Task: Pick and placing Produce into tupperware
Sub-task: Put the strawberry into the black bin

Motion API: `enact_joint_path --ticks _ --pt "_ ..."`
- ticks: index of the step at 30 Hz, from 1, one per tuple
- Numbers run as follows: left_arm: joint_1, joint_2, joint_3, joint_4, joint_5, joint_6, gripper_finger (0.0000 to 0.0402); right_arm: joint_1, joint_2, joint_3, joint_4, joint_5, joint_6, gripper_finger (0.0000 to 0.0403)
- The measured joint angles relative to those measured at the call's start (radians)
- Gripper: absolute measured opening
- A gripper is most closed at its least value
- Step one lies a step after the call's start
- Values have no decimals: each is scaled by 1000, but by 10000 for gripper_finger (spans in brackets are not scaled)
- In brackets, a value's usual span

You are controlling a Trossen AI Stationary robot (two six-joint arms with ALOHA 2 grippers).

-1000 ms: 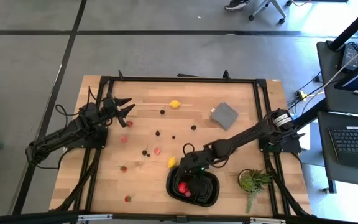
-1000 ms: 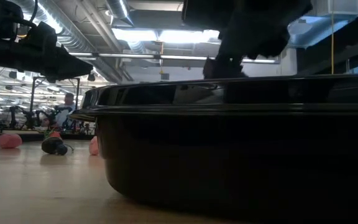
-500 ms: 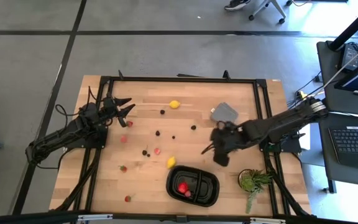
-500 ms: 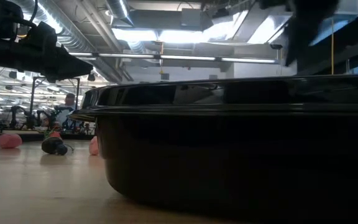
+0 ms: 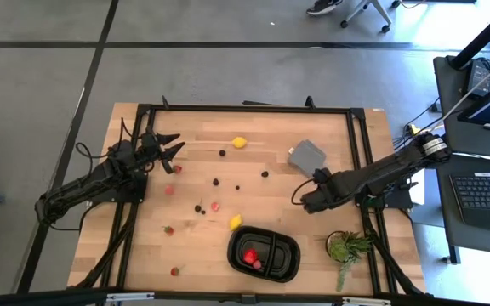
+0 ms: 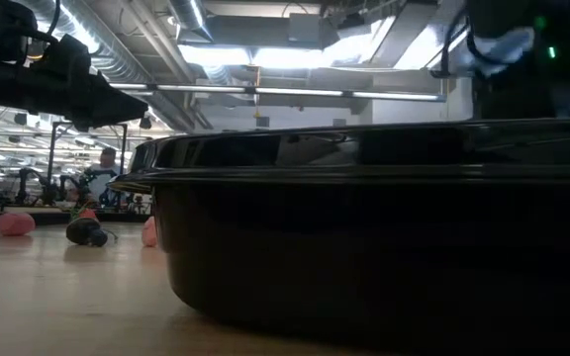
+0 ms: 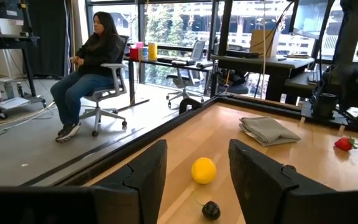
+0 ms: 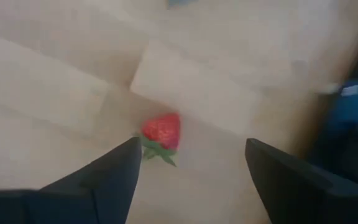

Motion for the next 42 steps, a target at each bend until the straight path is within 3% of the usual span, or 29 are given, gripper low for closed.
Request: enact_joint_path --ticks 5,10,36,42 --pt "0 0 0 0 0 0 165 0 1 -144 304 -17 -1 290" --pt "0 0 0 0 0 0 165 -3 1 -224 418 -24 20 290" --pt "0 0 0 0 0 0 165 -3 -1 -262 462 -23 -7 290" --pt "0 0 0 0 0 0 165 -4 0 -263 459 -24 -8 270"
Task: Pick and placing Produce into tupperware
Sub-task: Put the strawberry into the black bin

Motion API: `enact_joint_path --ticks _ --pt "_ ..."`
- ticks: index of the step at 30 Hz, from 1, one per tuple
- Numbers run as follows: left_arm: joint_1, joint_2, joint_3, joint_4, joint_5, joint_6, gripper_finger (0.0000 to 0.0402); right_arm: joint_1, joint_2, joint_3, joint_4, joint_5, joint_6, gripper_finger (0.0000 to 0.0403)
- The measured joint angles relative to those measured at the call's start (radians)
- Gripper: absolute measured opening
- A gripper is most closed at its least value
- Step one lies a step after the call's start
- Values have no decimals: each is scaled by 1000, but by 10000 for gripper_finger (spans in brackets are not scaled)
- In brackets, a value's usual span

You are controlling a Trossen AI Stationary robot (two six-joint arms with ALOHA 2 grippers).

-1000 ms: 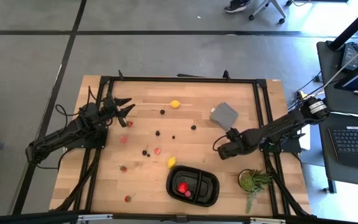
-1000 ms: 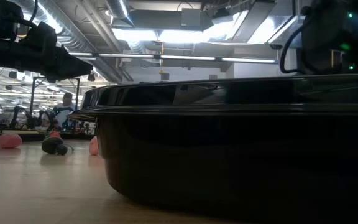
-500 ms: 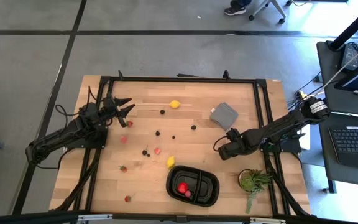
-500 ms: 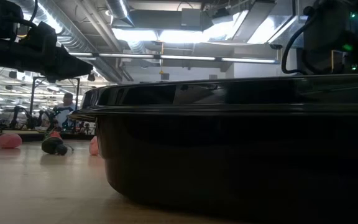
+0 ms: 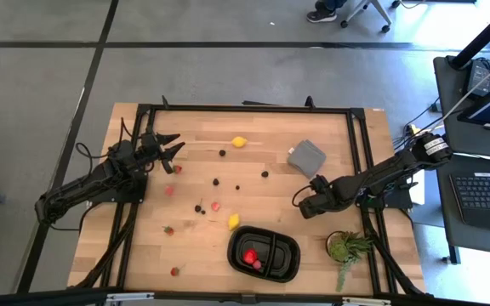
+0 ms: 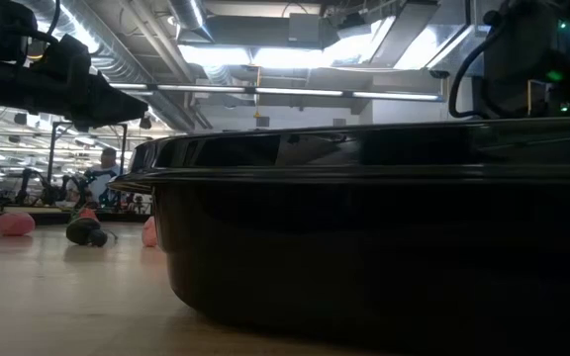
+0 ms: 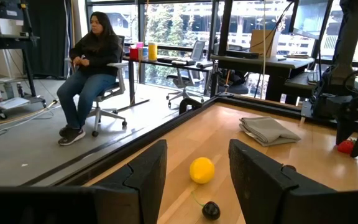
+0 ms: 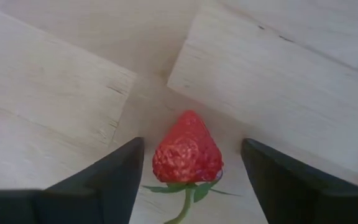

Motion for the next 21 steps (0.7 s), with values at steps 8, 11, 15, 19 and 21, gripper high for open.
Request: enact_joint_path --ticks 8,11,15,19,21 --pt "0 0 0 0 0 0 165 0 0 -1 -7 1 0 202" --pt "0 0 0 0 0 0 165 0 0 -1 -6 2 0 175" --pt "0 0 0 0 0 0 165 0 0 -1 -5 2 -1 146" --pt "0 0 0 0 0 0 165 0 5 20 -6 -3 -51 141" --pt "0 0 0 0 0 0 165 0 6 56 20 -5 -82 142"
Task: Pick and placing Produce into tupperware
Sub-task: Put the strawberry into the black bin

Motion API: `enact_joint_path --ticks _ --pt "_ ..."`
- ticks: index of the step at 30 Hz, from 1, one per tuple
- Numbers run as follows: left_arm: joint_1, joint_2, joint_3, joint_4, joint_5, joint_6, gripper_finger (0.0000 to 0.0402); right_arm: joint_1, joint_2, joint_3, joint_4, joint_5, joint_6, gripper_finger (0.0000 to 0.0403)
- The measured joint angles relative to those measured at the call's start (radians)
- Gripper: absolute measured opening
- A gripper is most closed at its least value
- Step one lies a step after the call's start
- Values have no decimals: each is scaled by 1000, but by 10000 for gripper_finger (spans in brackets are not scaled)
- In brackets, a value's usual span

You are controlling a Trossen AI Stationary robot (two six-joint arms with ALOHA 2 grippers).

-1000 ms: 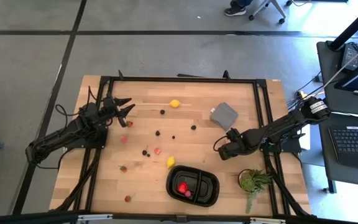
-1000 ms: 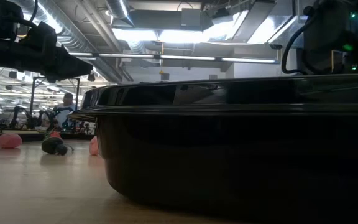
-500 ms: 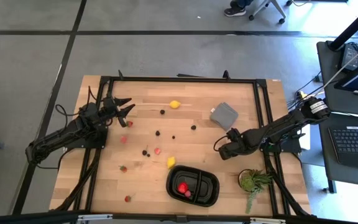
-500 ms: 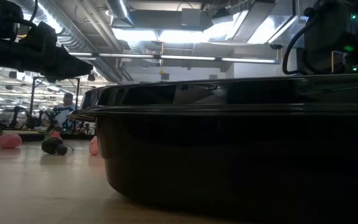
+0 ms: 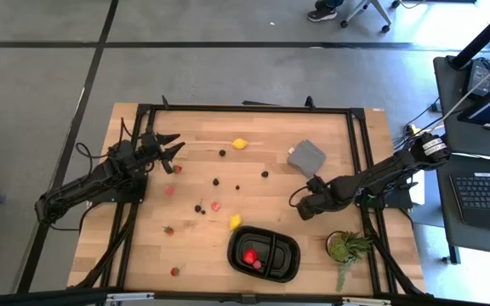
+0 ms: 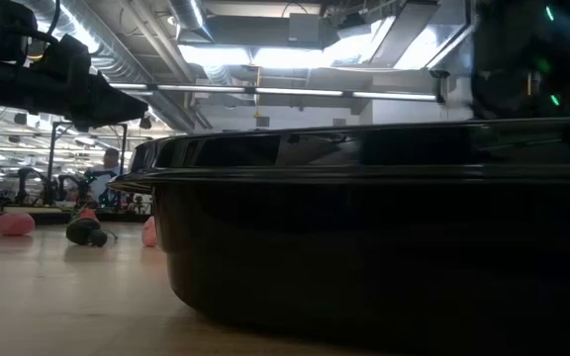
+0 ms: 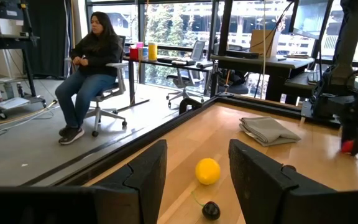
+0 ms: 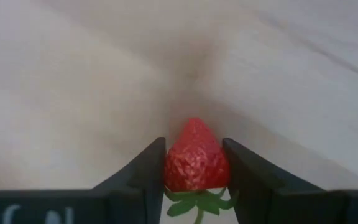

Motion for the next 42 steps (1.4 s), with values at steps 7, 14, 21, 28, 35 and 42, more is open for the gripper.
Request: enact_joint_path --ticks 7,14,21,28,35,42 --pt "0 0 0 0 0 0 165 0 -3 148 224 20 -245 145" --pt "0 0 0 0 0 0 165 1 18 195 627 12 -548 144" --pt "0 0 0 0 0 0 165 3 175 193 752 -45 -612 143" --pt "0 0 0 0 0 0 165 35 339 193 1047 -241 -674 148" --pt "0 0 0 0 0 0 165 45 377 193 1043 -251 -667 152" --pt "0 0 0 0 0 0 165 45 373 193 1051 -260 -661 154"
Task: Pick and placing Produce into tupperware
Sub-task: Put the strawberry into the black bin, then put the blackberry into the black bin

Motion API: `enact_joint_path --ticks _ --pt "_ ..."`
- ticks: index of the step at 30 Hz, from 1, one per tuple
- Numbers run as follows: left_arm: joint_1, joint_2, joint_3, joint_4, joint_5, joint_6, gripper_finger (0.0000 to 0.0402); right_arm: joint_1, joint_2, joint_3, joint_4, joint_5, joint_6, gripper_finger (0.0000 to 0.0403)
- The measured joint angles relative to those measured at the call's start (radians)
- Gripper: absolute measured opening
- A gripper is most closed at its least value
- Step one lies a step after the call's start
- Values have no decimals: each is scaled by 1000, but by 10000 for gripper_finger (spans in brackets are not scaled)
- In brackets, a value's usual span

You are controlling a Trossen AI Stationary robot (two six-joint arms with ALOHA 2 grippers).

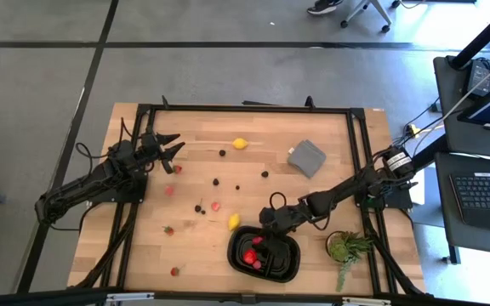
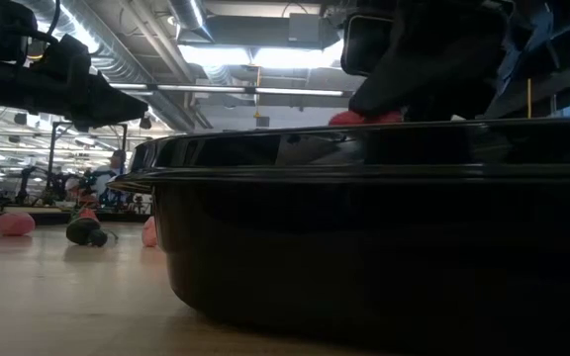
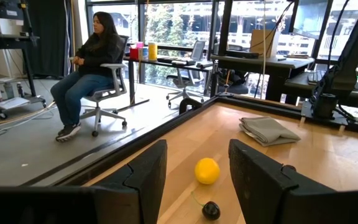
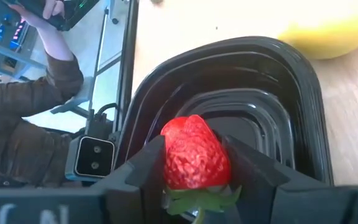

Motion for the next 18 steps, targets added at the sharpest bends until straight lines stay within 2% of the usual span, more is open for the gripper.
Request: enact_joint_path --ticks 6,15,18 --pt "0 0 0 0 0 0 165 0 -1 0 7 -53 4 180" --pt "0 0 0 0 0 0 165 -7 -1 0 30 -55 -18 272" --pt "0 0 0 0 0 0 165 -31 -19 0 62 -115 -14 290"
